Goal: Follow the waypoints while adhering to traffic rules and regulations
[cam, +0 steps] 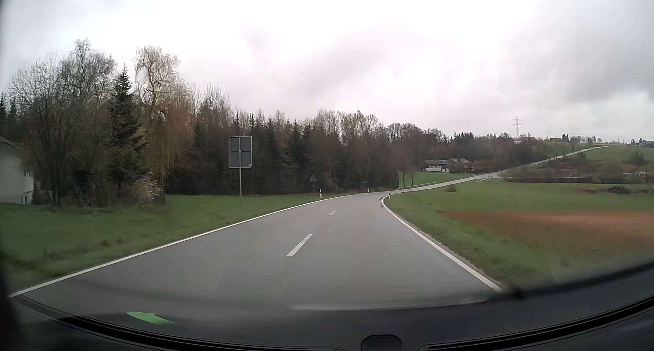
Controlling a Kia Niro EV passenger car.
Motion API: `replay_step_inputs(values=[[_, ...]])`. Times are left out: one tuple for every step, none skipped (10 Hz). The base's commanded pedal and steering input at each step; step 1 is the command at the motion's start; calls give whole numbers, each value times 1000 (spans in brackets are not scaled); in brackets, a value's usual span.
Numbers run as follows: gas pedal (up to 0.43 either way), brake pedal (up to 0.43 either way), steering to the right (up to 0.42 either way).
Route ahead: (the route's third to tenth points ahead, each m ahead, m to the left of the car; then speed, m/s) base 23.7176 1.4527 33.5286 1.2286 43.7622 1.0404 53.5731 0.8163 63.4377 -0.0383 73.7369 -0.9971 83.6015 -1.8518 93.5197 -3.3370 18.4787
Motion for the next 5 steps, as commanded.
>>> replay_step_inputs(values=[[0,0,4],[0,0,5],[0,0,5],[0,0,5],[0,0,5]])
